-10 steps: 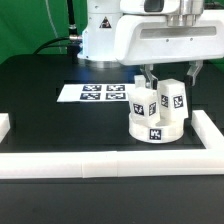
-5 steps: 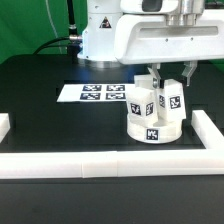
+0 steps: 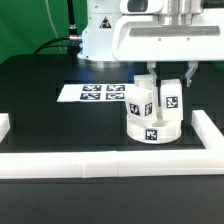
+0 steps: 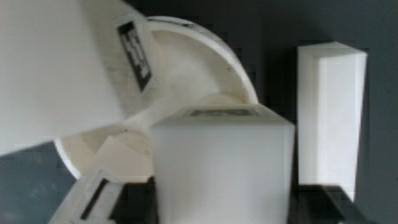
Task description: Assemble stool
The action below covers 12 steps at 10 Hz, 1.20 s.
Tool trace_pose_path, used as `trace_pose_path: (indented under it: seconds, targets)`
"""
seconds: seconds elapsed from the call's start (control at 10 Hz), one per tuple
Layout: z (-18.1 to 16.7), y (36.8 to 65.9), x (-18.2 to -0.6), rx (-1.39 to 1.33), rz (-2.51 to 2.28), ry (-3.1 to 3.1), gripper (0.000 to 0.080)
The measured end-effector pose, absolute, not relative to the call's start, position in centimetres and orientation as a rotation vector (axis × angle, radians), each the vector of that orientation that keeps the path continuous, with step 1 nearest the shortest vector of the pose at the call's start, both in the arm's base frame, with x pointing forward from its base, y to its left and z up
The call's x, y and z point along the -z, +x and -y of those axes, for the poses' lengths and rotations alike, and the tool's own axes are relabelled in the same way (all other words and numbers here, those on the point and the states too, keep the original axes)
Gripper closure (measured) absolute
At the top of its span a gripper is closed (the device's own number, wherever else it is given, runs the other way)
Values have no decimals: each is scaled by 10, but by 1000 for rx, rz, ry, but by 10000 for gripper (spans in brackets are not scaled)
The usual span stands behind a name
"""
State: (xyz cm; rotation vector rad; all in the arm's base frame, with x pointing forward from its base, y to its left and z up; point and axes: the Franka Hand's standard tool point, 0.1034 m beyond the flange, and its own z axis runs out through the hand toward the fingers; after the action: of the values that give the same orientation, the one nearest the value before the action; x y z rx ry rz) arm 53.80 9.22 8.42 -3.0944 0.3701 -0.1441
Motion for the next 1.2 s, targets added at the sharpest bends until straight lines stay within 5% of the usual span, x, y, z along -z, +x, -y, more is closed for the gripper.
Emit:
trace_pose_path:
  seconds: [1.2]
  targets:
    - [-96, 539, -85, 76, -1710, -2486, 466]
